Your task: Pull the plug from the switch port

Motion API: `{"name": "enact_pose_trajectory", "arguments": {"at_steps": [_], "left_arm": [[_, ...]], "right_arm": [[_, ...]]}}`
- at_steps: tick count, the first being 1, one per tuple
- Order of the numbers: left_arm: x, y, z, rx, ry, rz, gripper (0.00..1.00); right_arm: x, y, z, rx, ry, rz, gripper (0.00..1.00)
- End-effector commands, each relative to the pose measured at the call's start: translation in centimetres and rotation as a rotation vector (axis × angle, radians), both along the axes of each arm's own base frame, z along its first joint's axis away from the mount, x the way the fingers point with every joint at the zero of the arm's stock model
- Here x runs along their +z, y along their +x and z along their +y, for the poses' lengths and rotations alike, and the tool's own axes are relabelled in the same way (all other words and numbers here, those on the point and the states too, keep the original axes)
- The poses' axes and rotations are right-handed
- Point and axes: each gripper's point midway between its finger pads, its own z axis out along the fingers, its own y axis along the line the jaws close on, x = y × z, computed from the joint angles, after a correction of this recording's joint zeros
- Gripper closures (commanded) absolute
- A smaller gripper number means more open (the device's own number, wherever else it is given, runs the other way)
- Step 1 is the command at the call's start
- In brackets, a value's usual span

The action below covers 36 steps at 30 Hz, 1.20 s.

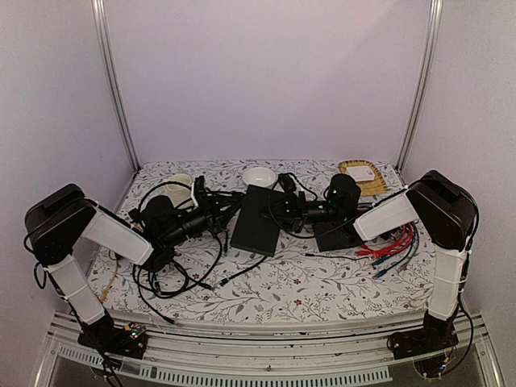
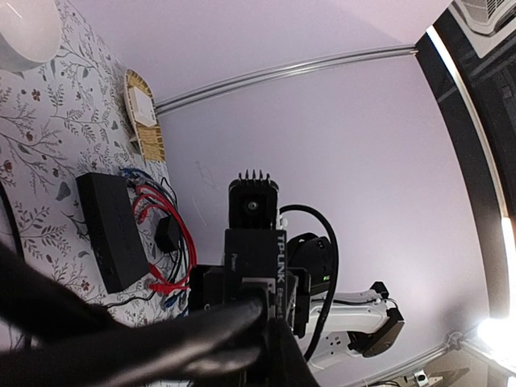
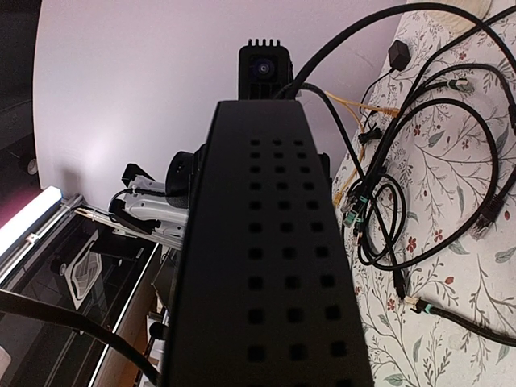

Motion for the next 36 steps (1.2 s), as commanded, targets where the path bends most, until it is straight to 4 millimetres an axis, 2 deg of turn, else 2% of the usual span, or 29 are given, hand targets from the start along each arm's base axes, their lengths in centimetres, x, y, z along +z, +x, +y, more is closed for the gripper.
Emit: {"name": "enact_pose_trajectory", "arguments": {"at_steps": [1, 18, 36], "left_arm": [[4.2, -1.1, -0.3, -0.021, -0.087, -0.086, 1.0], [3.3, -1.2, 0.2, 0.01, 0.012, -0.104, 1.0], [3.1, -1.3, 1.1, 0.042, 0.009, -0.097, 1.0]], "right_arm": [[0.7, -0.5, 0.3, 0.018, 0.016, -0.032, 0.98], [0.8, 0.4, -0.8, -0.031, 0.024, -0.013, 0.98], [1.8, 0.3, -1.7, -0.071, 0.068, 0.007, 0.99]]}}
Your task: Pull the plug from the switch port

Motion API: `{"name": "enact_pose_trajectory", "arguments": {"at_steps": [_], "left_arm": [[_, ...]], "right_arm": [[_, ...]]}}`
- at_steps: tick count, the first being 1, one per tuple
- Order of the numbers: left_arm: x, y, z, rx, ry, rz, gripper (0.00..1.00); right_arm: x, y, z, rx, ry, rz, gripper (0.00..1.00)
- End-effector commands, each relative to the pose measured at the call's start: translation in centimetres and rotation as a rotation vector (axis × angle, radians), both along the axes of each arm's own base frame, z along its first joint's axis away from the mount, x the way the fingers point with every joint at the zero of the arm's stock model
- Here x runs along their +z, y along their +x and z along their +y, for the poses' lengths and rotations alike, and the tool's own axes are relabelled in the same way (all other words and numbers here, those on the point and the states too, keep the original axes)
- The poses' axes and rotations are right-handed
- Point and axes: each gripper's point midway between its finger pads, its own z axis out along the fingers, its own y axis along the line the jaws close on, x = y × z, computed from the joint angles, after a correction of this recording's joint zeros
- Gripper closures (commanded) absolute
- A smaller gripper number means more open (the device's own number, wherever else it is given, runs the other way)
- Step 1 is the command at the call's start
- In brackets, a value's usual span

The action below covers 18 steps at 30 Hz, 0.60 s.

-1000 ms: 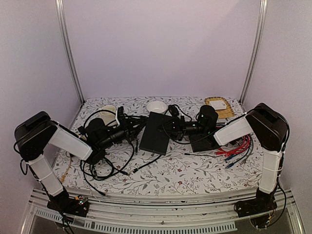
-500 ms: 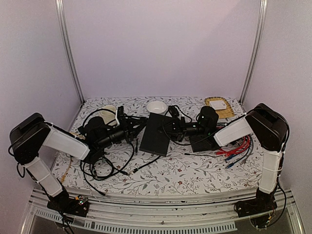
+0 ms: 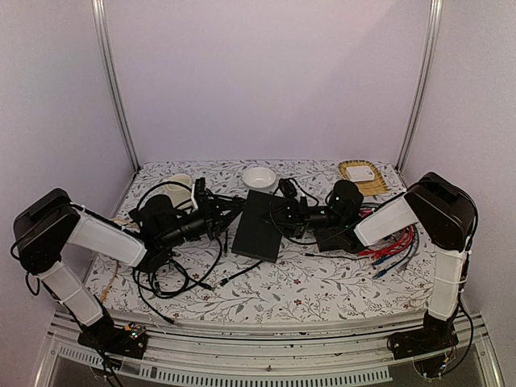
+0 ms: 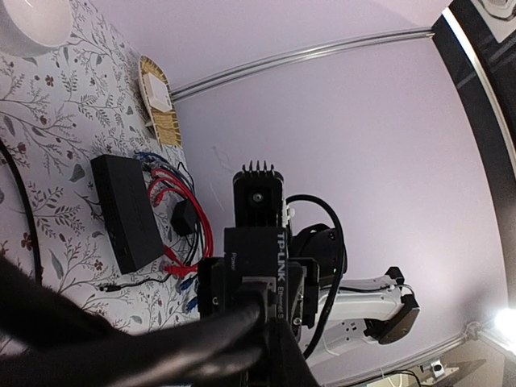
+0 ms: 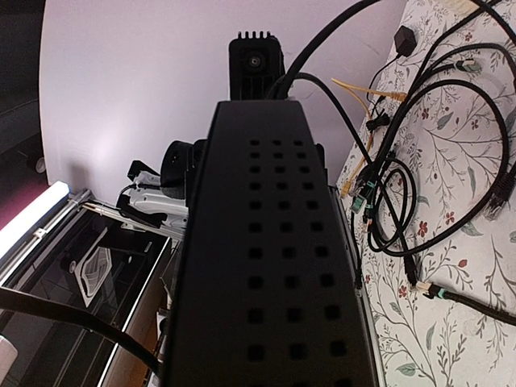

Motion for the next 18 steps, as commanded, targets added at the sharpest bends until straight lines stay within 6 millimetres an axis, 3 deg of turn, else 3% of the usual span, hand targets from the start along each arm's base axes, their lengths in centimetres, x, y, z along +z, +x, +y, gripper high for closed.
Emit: {"name": "enact_pose_trajectory", "arguments": {"at_steps": [1, 18], "left_arm": [[3.25, -0.26, 0.99, 0.032, -0.08, -0.094, 1.0], [3.1, -0.1, 1.06, 0.062, -0.085, -0.085, 1.0]], "right_arm": [[2.11, 0.88, -1.14, -0.069, 0.049, -0.017, 0.99], [2.35, 1.16, -1.47, -0.109, 0.055, -0.017, 0.98]]}}
